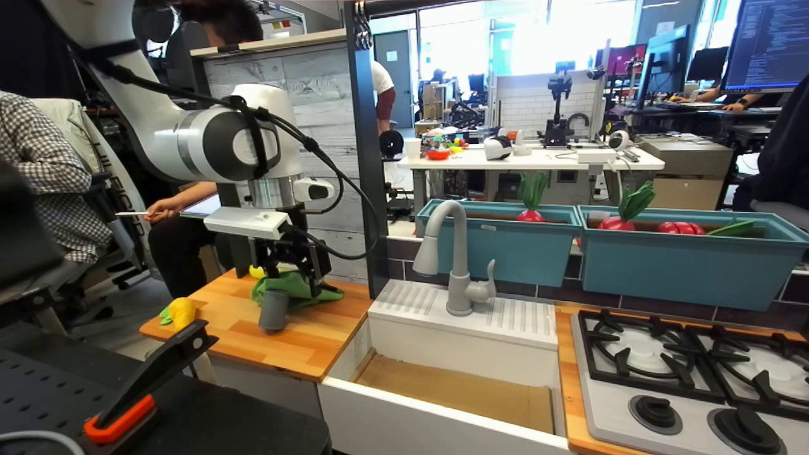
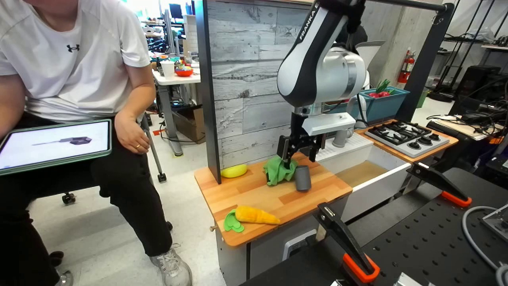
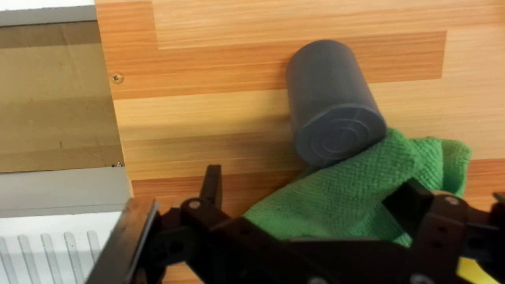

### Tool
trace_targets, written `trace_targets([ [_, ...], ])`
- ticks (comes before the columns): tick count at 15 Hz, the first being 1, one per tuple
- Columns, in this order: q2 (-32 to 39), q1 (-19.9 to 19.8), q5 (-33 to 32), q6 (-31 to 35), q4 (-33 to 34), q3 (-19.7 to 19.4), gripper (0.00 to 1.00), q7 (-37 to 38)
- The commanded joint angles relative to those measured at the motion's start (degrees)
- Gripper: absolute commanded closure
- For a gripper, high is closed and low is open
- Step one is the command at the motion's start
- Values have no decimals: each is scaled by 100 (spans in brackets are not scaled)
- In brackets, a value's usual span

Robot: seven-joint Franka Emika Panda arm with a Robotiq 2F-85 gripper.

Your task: Move the faucet of the sink slightly to the right. Move the green towel to the right and to the left.

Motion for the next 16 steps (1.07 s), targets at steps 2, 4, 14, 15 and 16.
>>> trace_targets([
  [2,529,-91,-157,-132,633,98,0,-141],
  [4,671,-84,-164,-140,795,108,0,-180],
  [14,1061,116,-278,-129,1215,205,0,-319],
  [15,1083,154,-316,-130,1228,224,0,-320],
  [16,1107,207,-353,-124,1243,238,0,-318],
])
